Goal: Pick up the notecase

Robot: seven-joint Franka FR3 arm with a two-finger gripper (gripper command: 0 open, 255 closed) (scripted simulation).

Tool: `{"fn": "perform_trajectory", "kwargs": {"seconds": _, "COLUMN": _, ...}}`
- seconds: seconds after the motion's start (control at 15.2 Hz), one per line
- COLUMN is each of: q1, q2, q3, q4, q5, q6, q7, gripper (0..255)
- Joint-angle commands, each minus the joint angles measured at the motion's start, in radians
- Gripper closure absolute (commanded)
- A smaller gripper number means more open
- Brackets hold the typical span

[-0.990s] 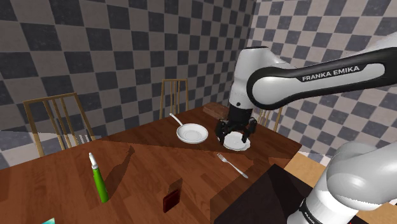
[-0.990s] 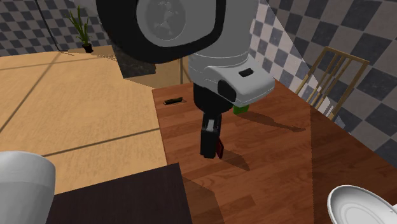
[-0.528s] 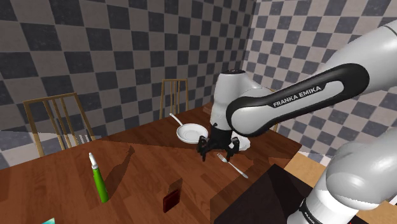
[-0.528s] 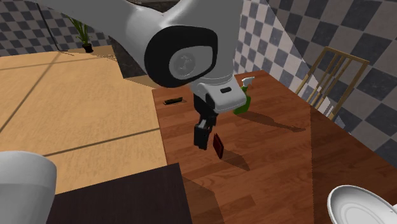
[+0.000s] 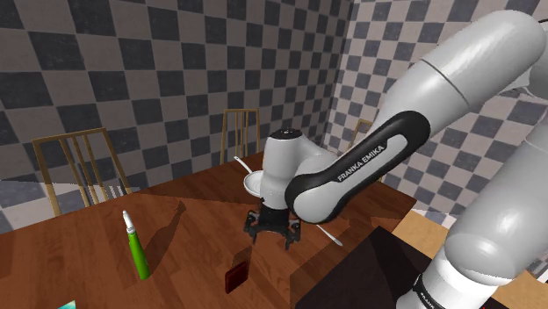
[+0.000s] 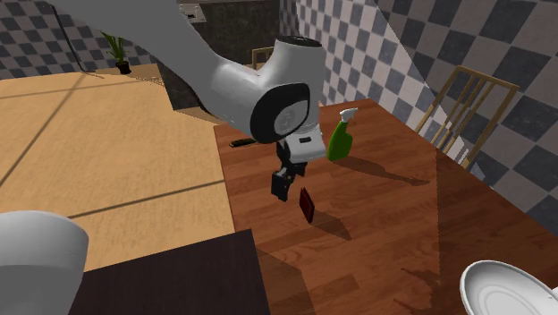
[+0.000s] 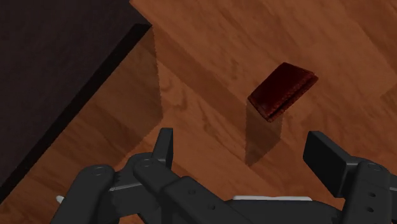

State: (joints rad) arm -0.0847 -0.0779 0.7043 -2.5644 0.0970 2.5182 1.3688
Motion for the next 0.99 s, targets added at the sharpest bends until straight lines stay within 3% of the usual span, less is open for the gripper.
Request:
{"fn": "perform_trajectory", "kwargs": {"seconds": 0.0, "q1": -0.016, "q2": 0.107, "q3": 0.025, "q4": 0.044, "q5": -0.116, "q6": 0.044, "q7": 0.158, "gripper": 0}}
{"fn": "perform_trajectory", "kwargs": {"seconds": 0.13, "q1": 0.004, "q2": 0.221, "q3": 0.006, "q4": 0.098, "q5": -0.255, "q6": 0.075, "q7": 0.321, "gripper": 0}}
{"fn": "perform_trajectory", "kwargs": {"seconds": 0.4, "q1": 0.126, "q2": 0.415, "q3": -0.11, "q4": 0.227, "q5": -0.449, "q6": 0.104, "q7": 0.573, "gripper": 0}}
{"fn": "perform_trajectory", "kwargs": {"seconds": 0.73, "q1": 0.274, "q2": 0.615, "q3": -0.241, "q4": 0.411, "q5": -0.547, "q6": 0.118, "q7": 0.769, "gripper": 0}}
{"fn": "perform_trajectory", "kwargs": {"seconds": 0.92, "q1": 0.295, "q2": 0.65, "q3": -0.268, "q4": 0.421, "q5": -0.571, "q6": 0.144, "q7": 0.786, "gripper": 0}}
